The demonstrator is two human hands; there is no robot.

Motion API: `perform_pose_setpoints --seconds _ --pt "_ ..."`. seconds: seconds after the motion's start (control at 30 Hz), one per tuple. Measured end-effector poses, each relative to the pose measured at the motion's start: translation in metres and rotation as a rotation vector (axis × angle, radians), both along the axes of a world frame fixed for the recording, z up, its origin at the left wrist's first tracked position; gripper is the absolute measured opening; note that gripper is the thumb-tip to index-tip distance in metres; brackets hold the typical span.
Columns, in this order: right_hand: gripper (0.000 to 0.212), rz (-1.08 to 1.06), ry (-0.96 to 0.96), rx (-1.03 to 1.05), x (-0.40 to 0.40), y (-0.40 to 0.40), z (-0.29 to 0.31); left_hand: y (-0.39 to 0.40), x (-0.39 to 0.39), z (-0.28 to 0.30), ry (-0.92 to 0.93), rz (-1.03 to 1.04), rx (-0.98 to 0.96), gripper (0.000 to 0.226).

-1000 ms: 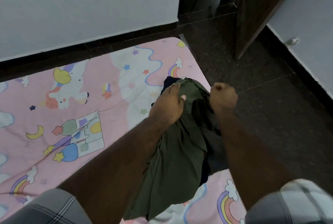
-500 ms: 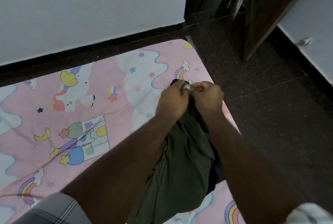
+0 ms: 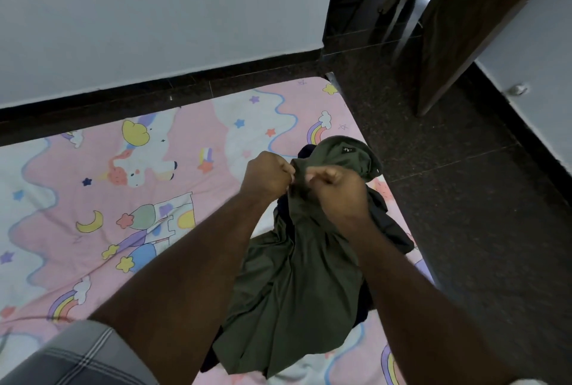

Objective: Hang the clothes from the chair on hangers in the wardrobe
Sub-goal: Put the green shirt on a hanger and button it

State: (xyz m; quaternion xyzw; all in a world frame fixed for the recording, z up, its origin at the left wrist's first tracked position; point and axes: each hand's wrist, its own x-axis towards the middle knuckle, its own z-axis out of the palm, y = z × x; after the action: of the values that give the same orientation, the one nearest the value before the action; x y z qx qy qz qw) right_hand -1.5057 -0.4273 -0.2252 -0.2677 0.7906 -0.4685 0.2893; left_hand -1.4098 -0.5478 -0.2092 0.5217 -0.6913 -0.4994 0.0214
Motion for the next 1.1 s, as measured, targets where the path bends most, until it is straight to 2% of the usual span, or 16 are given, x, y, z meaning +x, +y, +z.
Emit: perform_pose_setpoints --seconds 0.1,0.2,0.33,0.53,0.67,0.77,0.9,0.97,1.1 --pt "0.018 -0.163 0.216 0.138 -0.047 0.001 0.007 0.006 0.010 0.000 -0.029 -0.090 -0.094 0.023" --pt "0.025 -0.231 0.297 0.325 -0.095 0.005 -0.006 0.011 0.011 -0.007 -0.010 -0.089 -0.158 0.026" --pt "0.033 -0.292 0.248 0.425 -0.122 0.013 -0.024 0.015 -0.010 -0.019 0.057 -0.035 -0.216 0.021" --pt "0.040 -0.324 0.196 0.386 -0.107 0.012 -0.039 0.031 -0.068 -0.024 0.165 -0.053 -0.285 0.021" --pt "0.022 -0.204 0.238 0.271 -0.069 0.001 -0.036 0.037 -0.100 -0.029 0.088 -0.101 -0.344 0.036" --pt "0.023 -0.150 0.200 0.227 -0.063 0.002 -0.044 0.033 -0.105 -0.039 0.016 -0.147 -0.353 0.031" --pt "0.029 -0.319 0.213 0.302 -0.106 0.017 -0.060 0.026 -0.095 -0.049 -0.029 -0.144 -0.367 0.016" --pt "0.031 -0.408 0.204 0.383 -0.133 0.024 -0.067 0.025 -0.087 -0.050 -0.004 -0.134 -0.339 0.018" --pt "0.037 -0.364 0.080 0.486 -0.165 0.020 -0.093 0.029 -0.072 -0.052 0.080 -0.150 -0.342 0.034"
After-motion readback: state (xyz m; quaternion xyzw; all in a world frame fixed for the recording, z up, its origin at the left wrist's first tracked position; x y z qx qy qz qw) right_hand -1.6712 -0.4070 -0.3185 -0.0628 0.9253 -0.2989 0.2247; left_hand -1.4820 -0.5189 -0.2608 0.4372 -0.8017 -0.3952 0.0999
